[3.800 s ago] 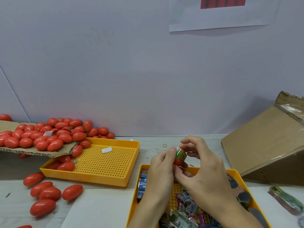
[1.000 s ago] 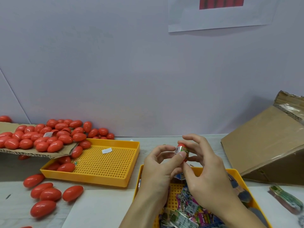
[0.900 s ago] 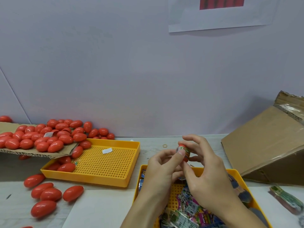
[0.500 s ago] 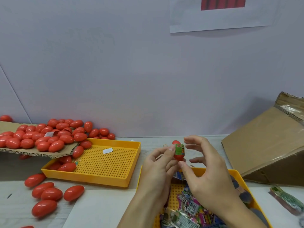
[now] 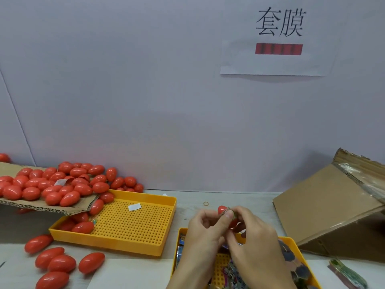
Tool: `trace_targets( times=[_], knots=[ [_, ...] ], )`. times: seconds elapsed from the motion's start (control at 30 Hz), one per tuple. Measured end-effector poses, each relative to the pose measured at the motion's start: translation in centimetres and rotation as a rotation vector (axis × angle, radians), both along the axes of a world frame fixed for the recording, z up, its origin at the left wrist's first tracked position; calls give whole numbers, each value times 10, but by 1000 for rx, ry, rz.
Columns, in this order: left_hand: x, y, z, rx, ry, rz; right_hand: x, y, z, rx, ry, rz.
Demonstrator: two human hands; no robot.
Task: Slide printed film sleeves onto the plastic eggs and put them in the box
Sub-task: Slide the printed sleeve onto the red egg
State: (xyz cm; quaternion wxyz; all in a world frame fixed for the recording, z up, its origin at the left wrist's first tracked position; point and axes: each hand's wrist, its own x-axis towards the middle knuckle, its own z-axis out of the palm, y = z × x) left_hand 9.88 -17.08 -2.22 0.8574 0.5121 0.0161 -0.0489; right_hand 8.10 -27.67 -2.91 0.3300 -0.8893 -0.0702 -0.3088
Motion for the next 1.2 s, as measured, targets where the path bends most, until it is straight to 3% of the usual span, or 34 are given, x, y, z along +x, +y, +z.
trace_targets(
  times=[0.13,0.27,0.33,0.43,0.53,0.6,0.7,0.83,0.93,1.03,1.2],
  knots=[
    [6,5,0,91,59,24,-1,-8,7,287,296,-23],
    [9,7,-2,99,28,65,4,-25,22,1022,568,46],
    [10,7,-4,104,22,61,6,-41,36,1226,526,64],
    [11,8,-5,90,30,55,15,-75,70,1454,286,89],
    [12,8,-5,101,52,80,27,-120,113,1497,21,-54],
    [13,8,-5,119,63,103,32,-146,135,1500,-68,-161],
    [15,8,-4,140,71,109,27,-159,140,1422,118,-206],
    [15,7,-2,153,66,96,12,-120,103,962,474,-183],
    [12,8,1,183,16,122,3,-70,72,711,645,-19],
    [9,12,5,290,-52,188,-6,-26,39,492,594,119],
    [2,19,14,509,-166,261,-15,-5,17,78,467,139]
  ],
)
